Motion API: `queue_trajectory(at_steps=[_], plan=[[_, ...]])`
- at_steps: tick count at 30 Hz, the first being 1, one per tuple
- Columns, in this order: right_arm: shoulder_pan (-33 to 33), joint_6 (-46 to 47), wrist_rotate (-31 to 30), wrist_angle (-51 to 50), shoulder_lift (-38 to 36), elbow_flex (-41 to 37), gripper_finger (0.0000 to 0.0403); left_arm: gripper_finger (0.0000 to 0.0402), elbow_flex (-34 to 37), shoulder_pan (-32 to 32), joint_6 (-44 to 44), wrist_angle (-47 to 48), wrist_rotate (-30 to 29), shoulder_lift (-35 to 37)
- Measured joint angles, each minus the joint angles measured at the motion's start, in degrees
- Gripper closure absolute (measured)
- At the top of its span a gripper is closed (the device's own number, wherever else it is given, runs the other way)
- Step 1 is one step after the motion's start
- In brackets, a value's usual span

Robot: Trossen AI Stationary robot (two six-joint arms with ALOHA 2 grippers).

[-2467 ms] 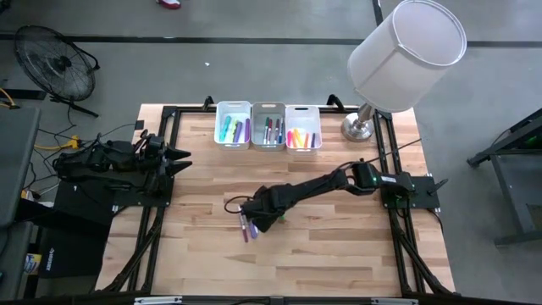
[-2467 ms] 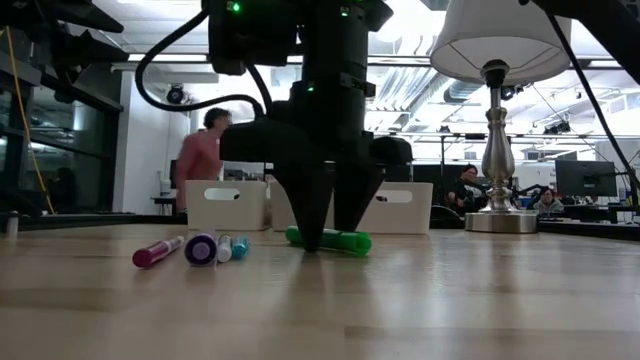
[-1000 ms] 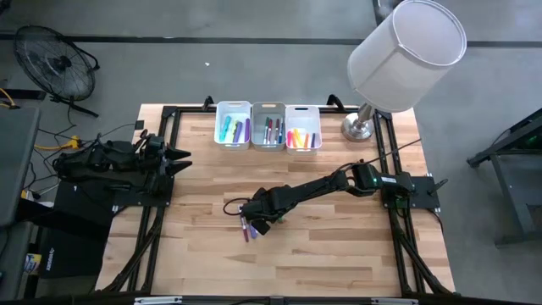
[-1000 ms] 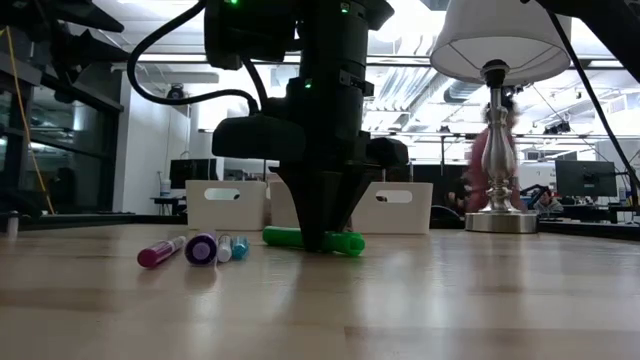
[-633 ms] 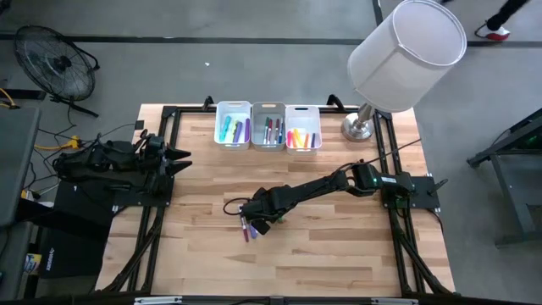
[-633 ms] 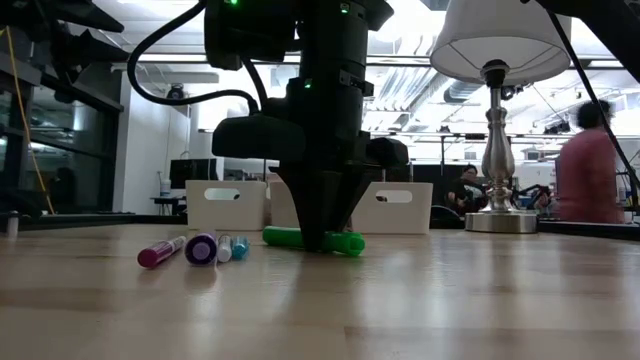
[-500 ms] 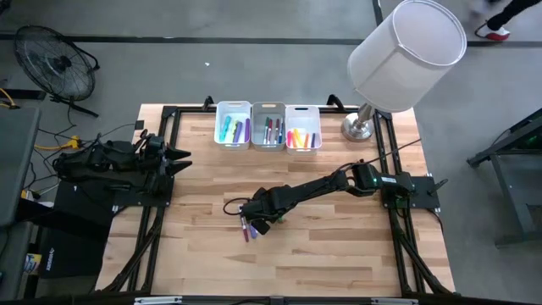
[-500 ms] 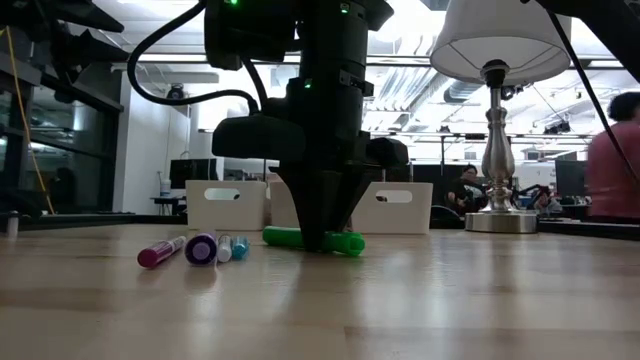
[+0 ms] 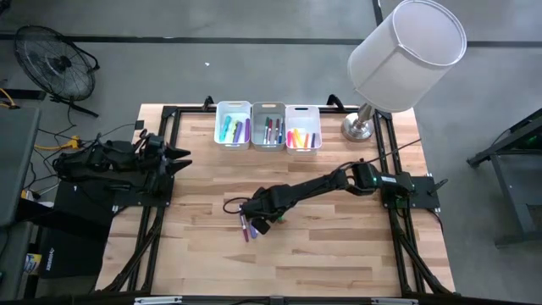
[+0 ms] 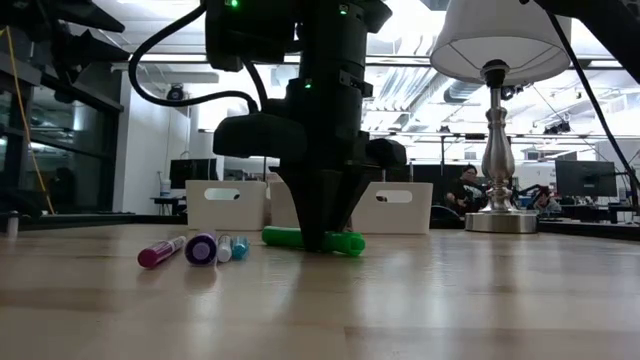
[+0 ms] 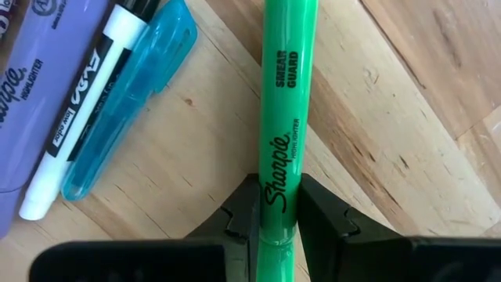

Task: Pick & Place Markers
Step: Put the green highlighter pen into the left white bin

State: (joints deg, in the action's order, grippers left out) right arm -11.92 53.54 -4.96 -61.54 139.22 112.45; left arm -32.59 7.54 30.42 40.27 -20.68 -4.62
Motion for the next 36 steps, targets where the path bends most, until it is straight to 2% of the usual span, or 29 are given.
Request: queue_trajectory(at_steps=[4, 13, 23, 31, 36], plan=[[0.59, 0.00, -0.69, -0.64, -1.29, -0.16, 0.0348, 0.0200, 0.01, -0.01, -0.06, -0.41, -2.97, -0.01], [0.99, 0.01, -5.58, -3.52, -4.50, -0.59, 0.0349, 0.0200, -0.01, -0.01, -0.11, -3.38, -0.85, -0.91], [0.11, -0.66, -12.03, -2.12, -12.98, -0.33, 0.0349, 0.0200, -0.01, 0.00, -1.31, -10.27, 2.98, -10.93], [-1.97, -4.36, -20.17, 3.37, -21.71, -0.22, 0.0349, 0.0200, -0.01, -0.01, -2.11, -19.36, 3.63, -16.26], [-2.18, -9.33, -23.25, 11.74, -25.54, -0.14, 0.0349, 0.0200, -0.01, -0.01, -4.40, -30.95, 6.74, -19.62]])
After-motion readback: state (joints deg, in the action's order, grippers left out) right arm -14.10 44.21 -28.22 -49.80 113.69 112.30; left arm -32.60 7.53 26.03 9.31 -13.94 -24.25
